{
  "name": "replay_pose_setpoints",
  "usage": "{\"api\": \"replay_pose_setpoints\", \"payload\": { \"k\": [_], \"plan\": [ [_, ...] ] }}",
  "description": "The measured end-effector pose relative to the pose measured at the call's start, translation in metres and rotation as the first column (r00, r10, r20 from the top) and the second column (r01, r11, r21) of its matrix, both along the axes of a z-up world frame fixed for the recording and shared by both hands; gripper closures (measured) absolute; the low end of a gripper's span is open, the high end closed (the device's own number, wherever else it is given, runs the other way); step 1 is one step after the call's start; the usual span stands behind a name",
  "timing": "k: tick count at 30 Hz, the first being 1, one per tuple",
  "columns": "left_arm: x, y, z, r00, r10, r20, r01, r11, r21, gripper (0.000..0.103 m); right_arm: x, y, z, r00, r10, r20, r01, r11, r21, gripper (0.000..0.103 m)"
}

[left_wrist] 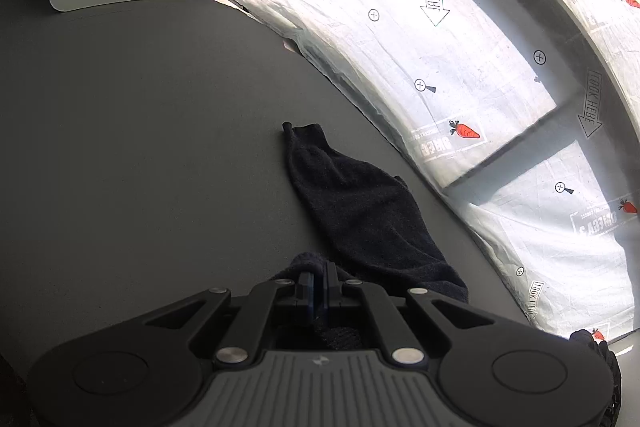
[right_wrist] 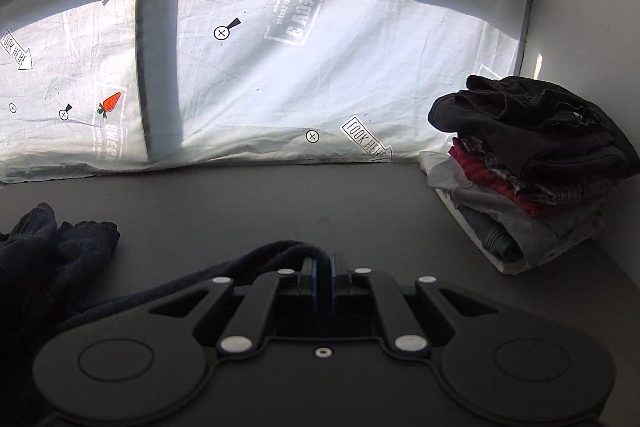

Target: Fold clothes

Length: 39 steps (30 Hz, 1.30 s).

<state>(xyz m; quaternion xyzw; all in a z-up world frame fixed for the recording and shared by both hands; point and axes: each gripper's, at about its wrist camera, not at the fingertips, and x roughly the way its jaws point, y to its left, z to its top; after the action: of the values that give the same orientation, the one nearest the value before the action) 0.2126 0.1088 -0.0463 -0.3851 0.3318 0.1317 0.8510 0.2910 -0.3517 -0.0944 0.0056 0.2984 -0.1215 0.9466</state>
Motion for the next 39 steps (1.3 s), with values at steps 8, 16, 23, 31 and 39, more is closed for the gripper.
{"api": "replay_pose_setpoints", "payload": {
  "k": [8,16,23,31,39],
  "plan": [
    [0.002,-0.014,-0.004,0.999,0.001,-0.052,-0.003,1.0,-0.031,0.099,-0.044,-0.008,-0.021,0.996,0.042,-0.082,-0.041,0.999,0.003,0.063],
    [-0.005,-0.012,-0.008,0.998,0.006,-0.07,-0.008,0.999,-0.041,0.098,-0.061,0.021,-0.012,0.978,0.204,-0.045,-0.202,0.978,0.054,0.052],
    [-0.022,0.0,-0.011,0.996,0.006,-0.092,-0.014,0.997,-0.076,0.09,-0.061,0.078,-0.028,0.893,0.434,-0.117,-0.423,0.9,0.107,0.051],
    [-0.051,0.02,-0.004,0.996,0.036,-0.087,-0.039,0.999,-0.037,0.074,-0.074,0.149,-0.041,0.71,0.686,-0.162,-0.661,0.728,0.184,0.051],
    [-0.077,0.037,-0.022,0.985,0.066,-0.159,-0.076,0.995,-0.057,0.072,-0.086,0.195,-0.058,0.603,0.759,-0.245,-0.767,0.636,0.084,0.049]
  ]
}}
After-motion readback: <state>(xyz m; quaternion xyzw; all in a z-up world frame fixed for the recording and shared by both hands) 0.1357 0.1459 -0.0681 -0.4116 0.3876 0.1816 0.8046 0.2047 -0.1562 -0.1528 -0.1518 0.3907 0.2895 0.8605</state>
